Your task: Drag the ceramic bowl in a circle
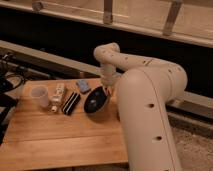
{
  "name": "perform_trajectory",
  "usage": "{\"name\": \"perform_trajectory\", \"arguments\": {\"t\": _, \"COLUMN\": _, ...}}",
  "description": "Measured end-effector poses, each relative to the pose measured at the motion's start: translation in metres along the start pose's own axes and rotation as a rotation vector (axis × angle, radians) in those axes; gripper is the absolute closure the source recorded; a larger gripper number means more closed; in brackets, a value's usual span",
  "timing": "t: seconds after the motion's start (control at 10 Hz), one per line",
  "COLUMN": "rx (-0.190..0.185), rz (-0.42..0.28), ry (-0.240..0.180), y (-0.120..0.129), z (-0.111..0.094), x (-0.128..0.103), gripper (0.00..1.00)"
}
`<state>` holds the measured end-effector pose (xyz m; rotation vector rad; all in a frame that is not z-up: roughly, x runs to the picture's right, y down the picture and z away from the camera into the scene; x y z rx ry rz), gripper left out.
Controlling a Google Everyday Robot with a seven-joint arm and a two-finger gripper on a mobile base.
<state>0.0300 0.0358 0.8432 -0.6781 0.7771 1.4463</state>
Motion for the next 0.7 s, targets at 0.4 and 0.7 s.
{"name": "perform_trajectory", "arguments": {"t": 0.4, "rx": 0.003, "rz": -0.016, "ry": -0.004, "y": 0.010, "z": -0.002, "x": -0.003, "gripper": 0.49}}
{"name": "perform_trajectory", "arguments": {"t": 0.7, "rx": 0.008, "rz": -0.037, "ry": -0.005, "y": 0.018, "z": -0.003, "x": -0.007, "gripper": 0.49}}
